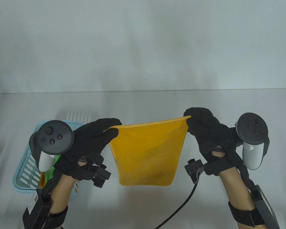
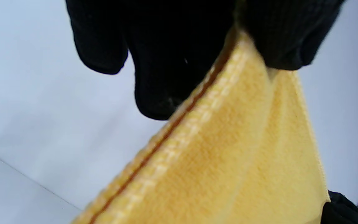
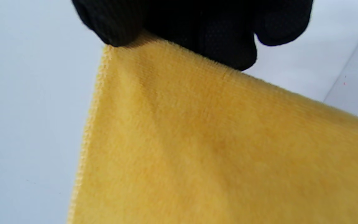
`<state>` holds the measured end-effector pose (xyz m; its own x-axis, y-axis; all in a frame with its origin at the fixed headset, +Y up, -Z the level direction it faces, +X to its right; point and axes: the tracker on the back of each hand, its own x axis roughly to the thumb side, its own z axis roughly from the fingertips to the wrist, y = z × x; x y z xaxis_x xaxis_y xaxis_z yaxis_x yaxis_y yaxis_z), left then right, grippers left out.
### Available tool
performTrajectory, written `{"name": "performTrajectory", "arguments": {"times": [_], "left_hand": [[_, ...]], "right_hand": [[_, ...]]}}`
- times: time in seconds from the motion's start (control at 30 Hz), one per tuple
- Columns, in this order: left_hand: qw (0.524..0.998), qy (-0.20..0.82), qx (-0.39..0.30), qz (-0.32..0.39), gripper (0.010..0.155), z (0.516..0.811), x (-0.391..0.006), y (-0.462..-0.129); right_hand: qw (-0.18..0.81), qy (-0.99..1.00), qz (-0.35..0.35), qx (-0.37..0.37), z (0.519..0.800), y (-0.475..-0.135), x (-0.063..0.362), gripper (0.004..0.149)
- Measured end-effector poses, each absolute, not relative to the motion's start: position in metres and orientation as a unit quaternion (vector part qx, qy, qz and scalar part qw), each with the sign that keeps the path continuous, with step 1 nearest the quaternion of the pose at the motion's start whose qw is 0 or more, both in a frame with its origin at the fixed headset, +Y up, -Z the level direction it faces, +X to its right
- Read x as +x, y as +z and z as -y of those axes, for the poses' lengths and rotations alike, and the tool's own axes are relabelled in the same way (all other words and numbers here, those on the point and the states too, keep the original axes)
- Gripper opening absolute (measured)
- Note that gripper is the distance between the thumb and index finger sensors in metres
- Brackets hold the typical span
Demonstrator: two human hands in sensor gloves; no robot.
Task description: Roll square towel into towel roll
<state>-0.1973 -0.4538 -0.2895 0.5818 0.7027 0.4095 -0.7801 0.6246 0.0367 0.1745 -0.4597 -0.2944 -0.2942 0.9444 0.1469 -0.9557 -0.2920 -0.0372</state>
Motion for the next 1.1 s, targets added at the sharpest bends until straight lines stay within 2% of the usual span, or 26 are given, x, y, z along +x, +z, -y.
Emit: {"name": "performTrajectory", "arguments": {"times": [0.1,0.27,0.33,0.4,0.53,0.6,0.67,0.83,0.87,1.1], "left_hand": [[0.898,0.403,0.082,0.154,0.043,0.457,-0.195,-0.316],[0.922,0.374,-0.008,0.098,0.042,0.493,-0.182,-0.381],[0.93,0.361,-0.018,0.068,0.042,0.505,-0.177,-0.398],[0.929,0.364,-0.004,0.068,0.042,0.498,-0.174,-0.406],[0.916,0.387,0.063,0.083,0.042,0.466,-0.17,-0.403],[0.922,0.372,0.062,0.089,0.042,0.465,-0.167,-0.401],[0.935,0.339,0.057,0.083,0.043,0.476,-0.163,-0.401],[0.949,0.309,0.013,0.062,0.043,0.535,-0.159,-0.405],[0.949,0.31,0.009,0.061,0.043,0.539,-0.159,-0.404],[0.952,0.287,-0.057,0.09,0.043,0.602,-0.159,-0.378]], "right_hand": [[0.57,0.819,0.057,0.017,0.465,-0.317,0.174,0.039],[0.531,0.842,0.024,-0.086,0.509,-0.376,0.172,0.039],[0.538,0.835,0.014,-0.112,0.52,-0.391,0.173,0.038],[0.56,0.821,0.019,-0.113,0.512,-0.4,0.175,0.038],[0.58,0.808,0.064,-0.08,0.477,-0.399,0.18,0.038],[0.573,0.812,0.076,-0.078,0.474,-0.398,0.182,0.038],[0.557,0.823,0.073,-0.084,0.483,-0.398,0.184,0.038],[0.551,0.828,0.018,-0.097,0.545,-0.398,0.188,0.038],[0.553,0.828,0.011,-0.098,0.55,-0.397,0.189,0.038],[0.545,0.831,-0.054,-0.094,0.621,-0.367,0.194,0.038]]}}
